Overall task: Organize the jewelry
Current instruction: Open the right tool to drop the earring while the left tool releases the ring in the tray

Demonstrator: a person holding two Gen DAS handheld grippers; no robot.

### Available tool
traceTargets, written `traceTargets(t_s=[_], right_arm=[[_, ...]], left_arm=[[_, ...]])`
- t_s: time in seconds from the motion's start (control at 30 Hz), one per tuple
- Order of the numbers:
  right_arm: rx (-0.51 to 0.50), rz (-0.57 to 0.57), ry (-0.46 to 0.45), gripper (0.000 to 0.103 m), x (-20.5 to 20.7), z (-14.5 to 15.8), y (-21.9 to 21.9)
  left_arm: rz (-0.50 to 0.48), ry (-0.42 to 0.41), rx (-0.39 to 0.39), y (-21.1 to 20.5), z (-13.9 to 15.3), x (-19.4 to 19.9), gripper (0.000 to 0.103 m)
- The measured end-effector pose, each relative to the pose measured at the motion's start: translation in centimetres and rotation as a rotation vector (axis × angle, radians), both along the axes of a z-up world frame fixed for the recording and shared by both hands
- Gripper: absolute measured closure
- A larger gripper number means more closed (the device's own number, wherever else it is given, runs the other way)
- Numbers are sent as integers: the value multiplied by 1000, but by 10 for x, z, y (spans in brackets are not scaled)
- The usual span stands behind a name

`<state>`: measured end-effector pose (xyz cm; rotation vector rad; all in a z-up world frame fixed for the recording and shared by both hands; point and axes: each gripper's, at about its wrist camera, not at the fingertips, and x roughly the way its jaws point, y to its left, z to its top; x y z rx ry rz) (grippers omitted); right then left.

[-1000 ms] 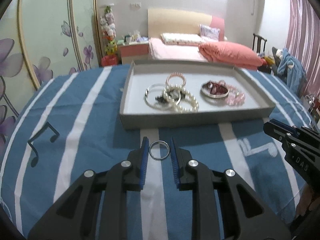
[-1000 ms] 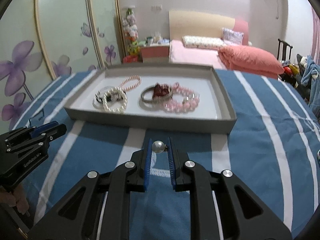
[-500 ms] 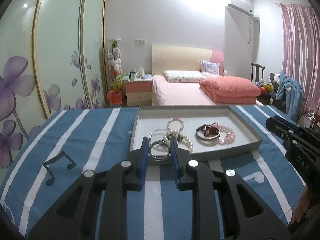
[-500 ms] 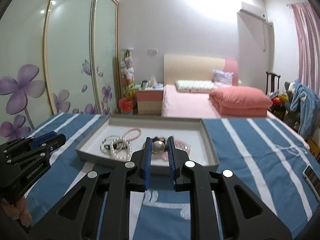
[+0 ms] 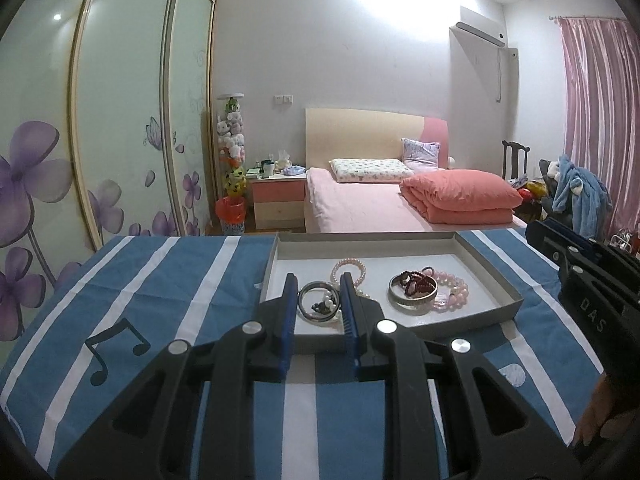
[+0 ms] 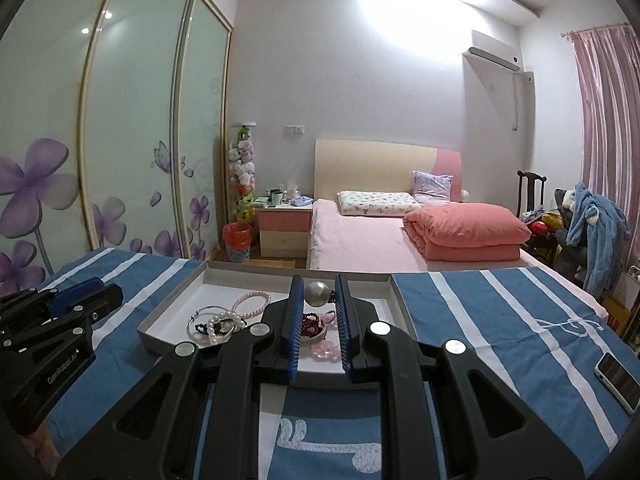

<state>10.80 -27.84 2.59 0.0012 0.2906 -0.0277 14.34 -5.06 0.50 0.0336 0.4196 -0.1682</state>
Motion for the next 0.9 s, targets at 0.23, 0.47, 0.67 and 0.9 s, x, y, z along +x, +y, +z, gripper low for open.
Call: traceTargets(t_s=[0.23,0.47,0.67,0.9], right_arm=[[0,-2,-14,86,0,2,2],[-2,-7,-31,86,6,4,2],[7,-14,-24,86,23,2,-2],[50,-11,36,86,57,-7,-12]], left_arm=[[-6,1,3,-2,1,4,81],[-9,-1,11,-4,1,12,81],[-9,4,11,-8,0,31,81],[-16,30,1,-15,-6,65,81]])
